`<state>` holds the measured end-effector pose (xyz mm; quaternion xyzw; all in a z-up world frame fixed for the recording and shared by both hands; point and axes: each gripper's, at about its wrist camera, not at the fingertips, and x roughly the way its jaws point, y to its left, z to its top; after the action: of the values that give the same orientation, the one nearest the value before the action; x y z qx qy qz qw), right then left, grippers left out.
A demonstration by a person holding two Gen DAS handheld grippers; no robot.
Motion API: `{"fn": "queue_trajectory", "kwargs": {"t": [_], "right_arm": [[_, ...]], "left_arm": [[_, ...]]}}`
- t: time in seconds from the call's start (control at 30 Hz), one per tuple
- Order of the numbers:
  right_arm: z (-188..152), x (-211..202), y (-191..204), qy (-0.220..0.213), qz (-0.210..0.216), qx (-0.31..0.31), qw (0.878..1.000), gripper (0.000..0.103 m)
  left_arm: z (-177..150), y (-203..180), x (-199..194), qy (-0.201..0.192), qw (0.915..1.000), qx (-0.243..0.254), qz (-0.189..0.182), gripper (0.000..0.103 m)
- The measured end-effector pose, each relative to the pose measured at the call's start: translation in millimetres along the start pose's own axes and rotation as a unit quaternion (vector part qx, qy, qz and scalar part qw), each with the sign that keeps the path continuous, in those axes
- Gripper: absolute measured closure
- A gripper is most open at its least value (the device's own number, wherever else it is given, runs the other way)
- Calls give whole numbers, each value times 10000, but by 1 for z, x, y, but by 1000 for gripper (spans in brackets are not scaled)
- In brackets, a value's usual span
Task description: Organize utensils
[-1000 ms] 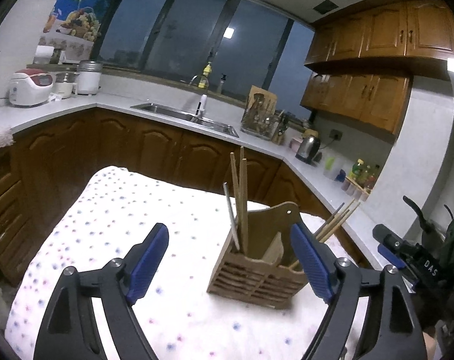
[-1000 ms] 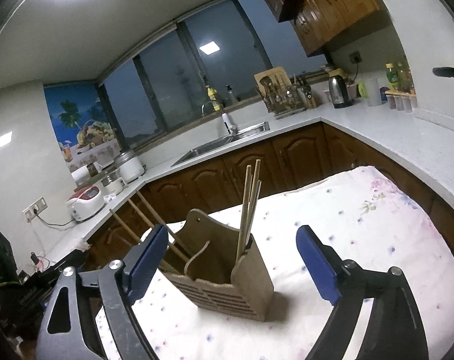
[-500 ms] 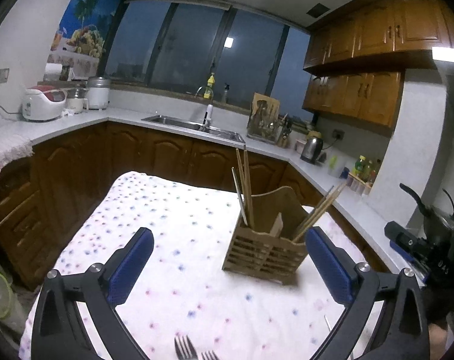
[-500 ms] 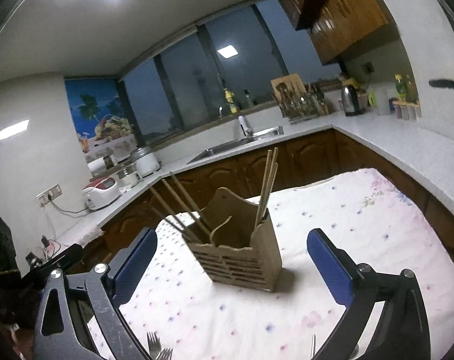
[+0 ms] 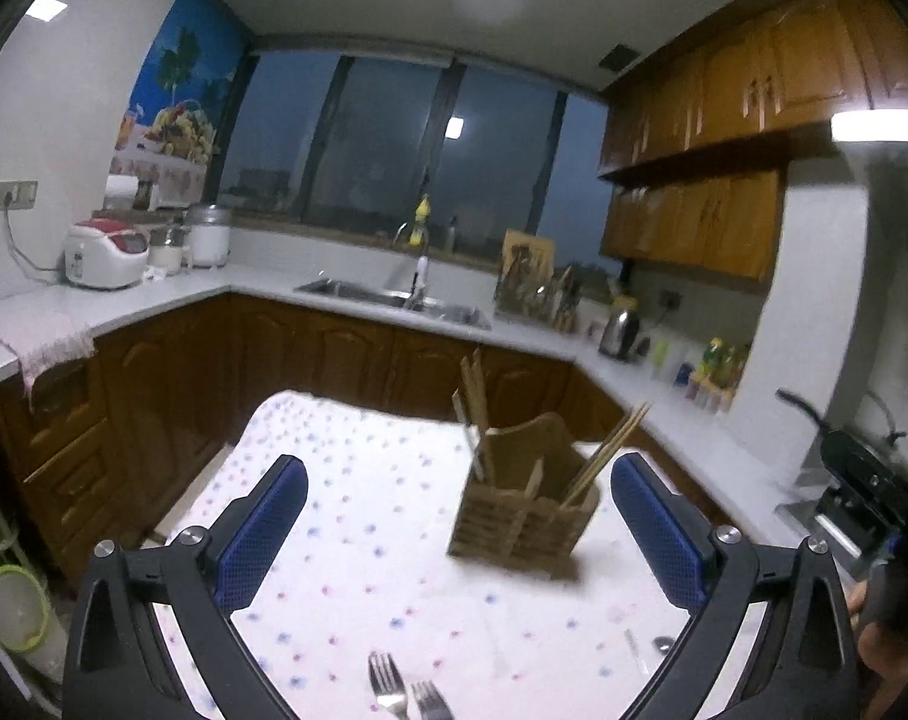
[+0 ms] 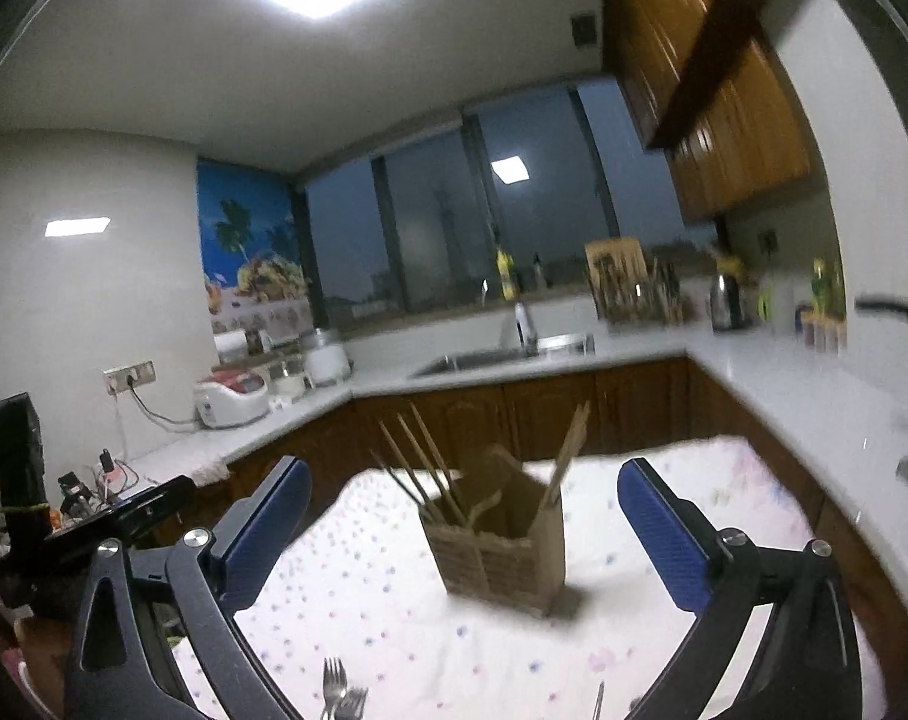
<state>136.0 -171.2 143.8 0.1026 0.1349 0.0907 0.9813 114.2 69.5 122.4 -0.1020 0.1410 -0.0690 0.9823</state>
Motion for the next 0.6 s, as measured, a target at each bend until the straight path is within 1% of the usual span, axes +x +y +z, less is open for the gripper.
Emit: {"fn": "queue_trajectory", "kwargs": {"t": [0.07, 0.13, 0.2, 0.3, 0.4, 0.47, 0.6], "right_arm": [[1, -9, 7, -74, 10, -109, 9999, 0], [-9, -15, 11, -97, 3, -147, 9998, 0], [-25, -19, 13, -28, -41, -124, 9999, 0], [-58, -20, 14, 215, -133, -39, 9997, 0], [-84, -32, 14, 264, -227, -39, 9994, 0], [-98, -40, 15, 260, -318, -104, 9991, 0], [-120, -55, 12, 237, -477, -97, 9985, 0]], "left_arm": [[-1, 0, -9, -22, 9999, 41, 105, 1], [-9, 1, -17, -15, 9999, 93, 34, 1], [-25, 2, -24, 8, 9999, 113, 102, 1], [-58, 2, -29, 175, 9995, 191, 156, 1], [-83, 5, -40, 275, 9994, 159, 133, 1], [-93, 7, -47, 318, 9991, 158, 216, 1], [-110, 9, -57, 354, 9990, 130, 259, 1]]}}
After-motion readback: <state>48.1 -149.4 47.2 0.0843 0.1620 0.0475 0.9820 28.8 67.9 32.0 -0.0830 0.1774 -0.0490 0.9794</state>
